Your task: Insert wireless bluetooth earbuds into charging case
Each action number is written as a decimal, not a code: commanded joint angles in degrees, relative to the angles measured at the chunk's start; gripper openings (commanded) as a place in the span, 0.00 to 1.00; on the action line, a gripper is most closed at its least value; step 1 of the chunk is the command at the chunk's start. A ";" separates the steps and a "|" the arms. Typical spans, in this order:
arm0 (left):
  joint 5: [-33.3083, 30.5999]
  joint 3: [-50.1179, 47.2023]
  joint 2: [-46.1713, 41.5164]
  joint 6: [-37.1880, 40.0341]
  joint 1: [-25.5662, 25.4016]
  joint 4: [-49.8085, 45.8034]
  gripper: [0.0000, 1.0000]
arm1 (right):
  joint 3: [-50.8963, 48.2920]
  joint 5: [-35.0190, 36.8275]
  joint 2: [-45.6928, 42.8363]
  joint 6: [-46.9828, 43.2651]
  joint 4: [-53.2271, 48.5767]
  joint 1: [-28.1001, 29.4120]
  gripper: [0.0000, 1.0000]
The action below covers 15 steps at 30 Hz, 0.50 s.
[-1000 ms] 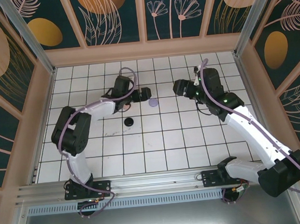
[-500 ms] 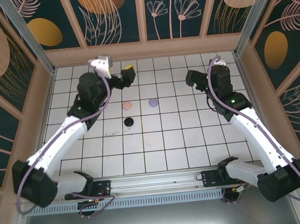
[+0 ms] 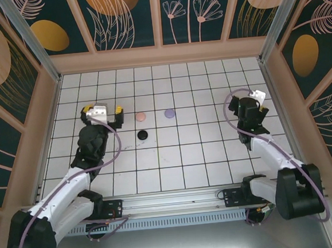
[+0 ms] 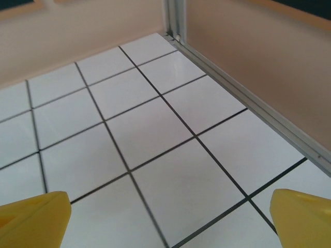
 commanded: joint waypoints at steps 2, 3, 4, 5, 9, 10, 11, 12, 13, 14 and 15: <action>1.93 -6.40 5.41 -1.57 6.75 14.92 0.99 | -3.36 0.85 5.99 -5.00 18.88 -0.45 0.99; 2.35 -7.93 7.68 -1.72 7.24 19.20 0.99 | -4.25 0.67 7.29 -5.94 21.38 -0.51 0.99; 2.13 -9.63 10.48 -2.43 7.69 24.48 0.98 | -5.46 0.47 8.61 -6.88 24.57 -0.51 0.99; 2.03 -10.65 14.17 -3.44 8.43 29.01 0.99 | -6.46 0.19 9.92 -7.70 27.71 -0.53 0.99; 1.75 -11.84 25.69 -3.47 9.31 40.94 0.99 | -8.51 -3.98 13.26 -10.37 34.86 -0.69 0.99; 2.67 -11.75 27.89 -3.44 9.77 42.60 0.99 | -9.31 -5.55 13.67 -11.59 38.09 -0.87 0.99; 3.62 -11.32 29.51 -3.75 10.38 43.18 0.99 | -9.98 -7.41 14.12 -12.82 40.95 -1.11 0.99; 4.68 -10.95 30.71 -4.07 11.02 43.69 0.99 | -10.57 -9.50 14.62 -12.74 42.28 -1.56 0.99; 5.44 -10.79 31.48 -4.97 11.95 43.97 0.99 | -11.48 -11.57 15.49 -12.55 44.56 -2.32 0.99; 7.81 -11.07 32.22 -5.60 13.18 44.83 0.99 | -12.98 -11.82 16.71 -12.27 48.07 -2.54 0.99; 9.58 -11.34 33.40 -5.53 13.64 46.39 0.99 | -13.56 -11.80 17.15 -12.28 50.51 -2.69 0.99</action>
